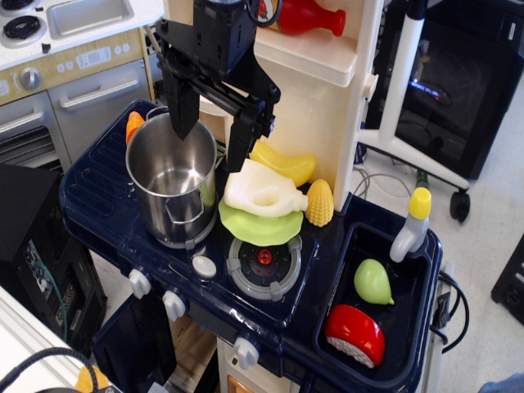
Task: Put sushi in pot or pan
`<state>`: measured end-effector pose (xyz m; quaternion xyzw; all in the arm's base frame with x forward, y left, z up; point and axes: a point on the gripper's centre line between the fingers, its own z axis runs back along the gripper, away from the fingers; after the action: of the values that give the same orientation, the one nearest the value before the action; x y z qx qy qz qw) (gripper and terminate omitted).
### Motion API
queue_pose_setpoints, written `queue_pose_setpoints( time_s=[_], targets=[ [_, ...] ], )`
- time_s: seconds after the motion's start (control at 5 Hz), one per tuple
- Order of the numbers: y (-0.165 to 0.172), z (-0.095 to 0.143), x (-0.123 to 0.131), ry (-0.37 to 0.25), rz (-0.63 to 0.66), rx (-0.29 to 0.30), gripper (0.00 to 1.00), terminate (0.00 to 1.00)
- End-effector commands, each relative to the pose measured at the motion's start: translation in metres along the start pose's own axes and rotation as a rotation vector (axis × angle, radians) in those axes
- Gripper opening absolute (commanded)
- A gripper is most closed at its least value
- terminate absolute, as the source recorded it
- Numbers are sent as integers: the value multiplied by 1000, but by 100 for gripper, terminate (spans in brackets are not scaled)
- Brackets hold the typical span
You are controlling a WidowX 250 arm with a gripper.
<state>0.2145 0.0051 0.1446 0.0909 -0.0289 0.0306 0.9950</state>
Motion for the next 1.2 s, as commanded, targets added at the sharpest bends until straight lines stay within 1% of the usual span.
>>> queue_pose_setpoints(
  time_s=[0.0, 0.2, 0.4, 0.6, 0.8, 1.0],
  targets=[
    [0, 0, 0, 0, 0, 0, 100, 0],
    [-43, 6, -2, 3, 253, 15, 100, 0],
    [-79, 12, -4, 59, 498, 17, 100, 0],
    [-109, 5, 0, 27, 759, -26, 100, 0],
    [-126, -7, 16, 87, 1008, -60, 100, 0],
    [-137, -30, 24, -39, 1261, -61, 100, 0]
  ],
)
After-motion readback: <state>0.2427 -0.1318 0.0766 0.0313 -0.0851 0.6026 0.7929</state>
